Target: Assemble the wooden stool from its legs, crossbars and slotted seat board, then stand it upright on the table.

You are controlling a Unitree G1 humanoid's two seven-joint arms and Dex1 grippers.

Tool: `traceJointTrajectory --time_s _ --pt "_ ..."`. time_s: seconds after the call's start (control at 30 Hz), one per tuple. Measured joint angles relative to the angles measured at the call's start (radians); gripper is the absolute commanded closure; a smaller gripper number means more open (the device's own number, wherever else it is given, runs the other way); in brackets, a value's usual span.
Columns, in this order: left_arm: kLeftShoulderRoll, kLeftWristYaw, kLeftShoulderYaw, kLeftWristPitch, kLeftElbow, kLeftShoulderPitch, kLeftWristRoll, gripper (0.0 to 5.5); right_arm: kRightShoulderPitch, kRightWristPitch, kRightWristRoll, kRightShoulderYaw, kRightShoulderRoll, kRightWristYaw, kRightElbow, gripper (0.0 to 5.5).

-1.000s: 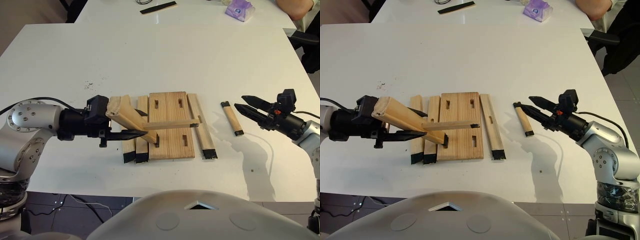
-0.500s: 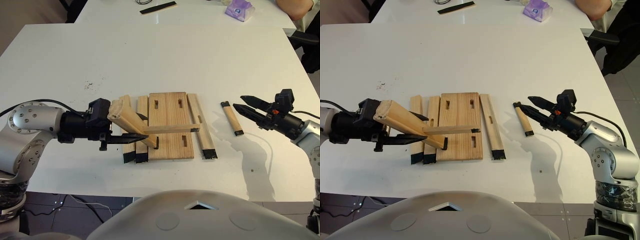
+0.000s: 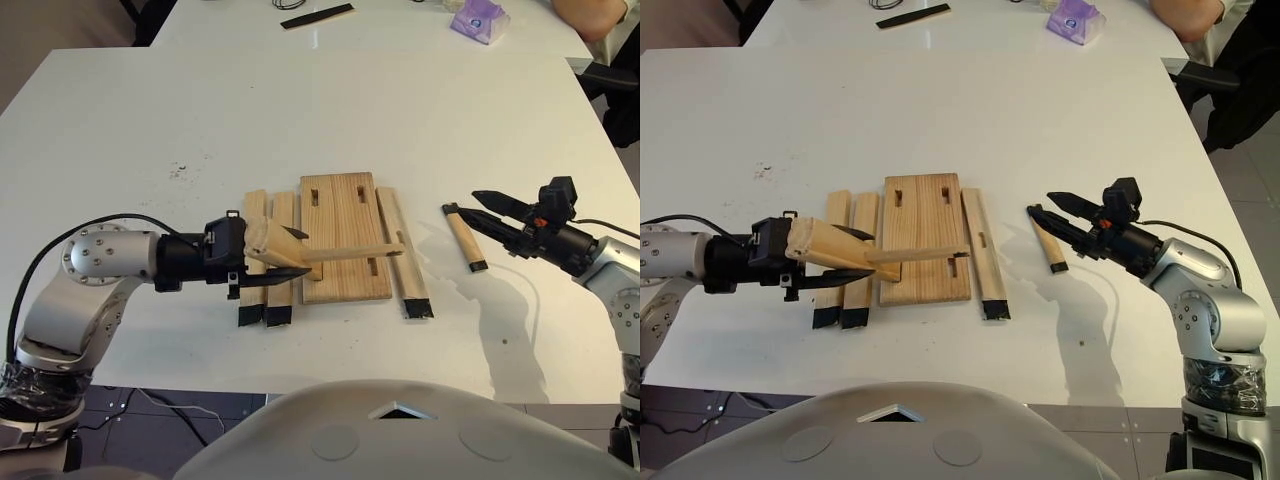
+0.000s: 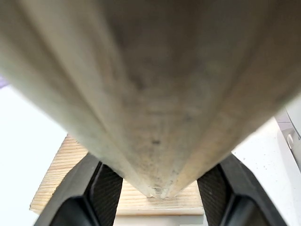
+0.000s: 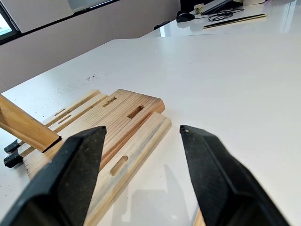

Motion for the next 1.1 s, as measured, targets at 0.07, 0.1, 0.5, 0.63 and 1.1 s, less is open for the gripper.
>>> traceJointTrajectory --time_s 0.07,0.1,0.5,0.63,1.1 --pt "-0.002 0.009 -0.012 -0.002 -0.001 -0.004 0.001 3.42 0.0 0.0 0.0 0.002 0.0 0.001 0.0 2.62" --pt "-0.001 0.015 -0.022 0.002 0.001 -0.018 0.001 3.42 0.0 0.0 0.0 0.003 0.0 0.001 -0.001 2.62" --pt "0.053 0.078 0.002 0.188 0.009 -0.077 0.042 2.2 0.049 0.0 0.002 -0.01 0.004 -0.01 -0.031 2.62" --pt "0.089 0.066 0.096 0.198 0.005 -0.006 0.041 2.2 0.121 -0.004 0.003 -0.046 0.023 -0.029 -0.068 2.62" --pt "-0.094 0.473 0.226 0.636 -0.189 0.273 -0.011 2.2 0.379 -0.043 0.043 -0.196 0.116 -0.112 -0.219 2.62"
